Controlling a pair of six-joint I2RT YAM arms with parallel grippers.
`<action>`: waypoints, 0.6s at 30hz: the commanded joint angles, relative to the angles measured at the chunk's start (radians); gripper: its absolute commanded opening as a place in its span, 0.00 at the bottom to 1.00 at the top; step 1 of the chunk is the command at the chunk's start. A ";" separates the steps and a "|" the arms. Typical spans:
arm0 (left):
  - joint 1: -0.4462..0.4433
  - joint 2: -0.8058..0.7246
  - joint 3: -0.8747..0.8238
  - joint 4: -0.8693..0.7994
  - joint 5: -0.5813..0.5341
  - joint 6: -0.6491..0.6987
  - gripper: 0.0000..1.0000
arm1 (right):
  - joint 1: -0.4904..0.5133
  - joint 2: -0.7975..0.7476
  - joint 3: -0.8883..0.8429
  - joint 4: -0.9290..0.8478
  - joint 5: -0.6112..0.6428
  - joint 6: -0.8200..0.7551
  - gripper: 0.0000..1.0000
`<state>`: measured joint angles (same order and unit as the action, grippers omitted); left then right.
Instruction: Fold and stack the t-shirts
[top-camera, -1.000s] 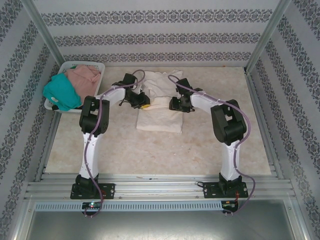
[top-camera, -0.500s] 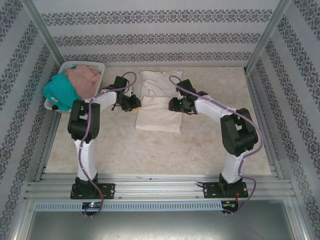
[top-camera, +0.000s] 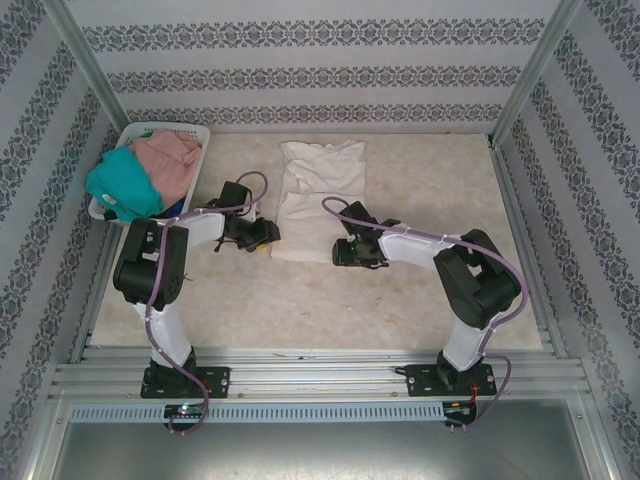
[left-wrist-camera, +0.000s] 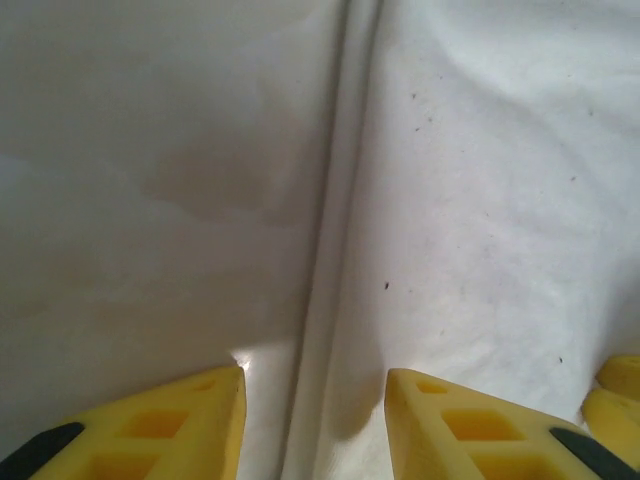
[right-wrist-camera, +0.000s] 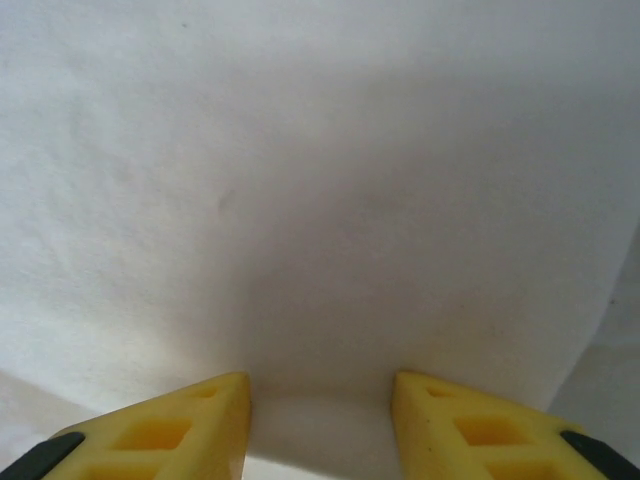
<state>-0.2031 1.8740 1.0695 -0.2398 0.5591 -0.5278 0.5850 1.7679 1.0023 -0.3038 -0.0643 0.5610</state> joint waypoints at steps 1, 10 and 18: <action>-0.023 0.002 -0.074 0.086 0.042 -0.007 0.38 | -0.012 -0.035 -0.066 0.006 0.027 0.023 0.42; -0.025 -0.092 -0.284 0.203 0.119 -0.021 0.04 | -0.027 -0.136 -0.183 0.042 -0.032 0.027 0.37; -0.082 -0.179 -0.245 0.080 0.020 -0.002 0.21 | -0.053 -0.274 -0.225 0.010 0.015 0.042 0.45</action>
<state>-0.2424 1.7210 0.7921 -0.0307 0.5999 -0.5545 0.5495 1.5150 0.7879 -0.2611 -0.0792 0.5919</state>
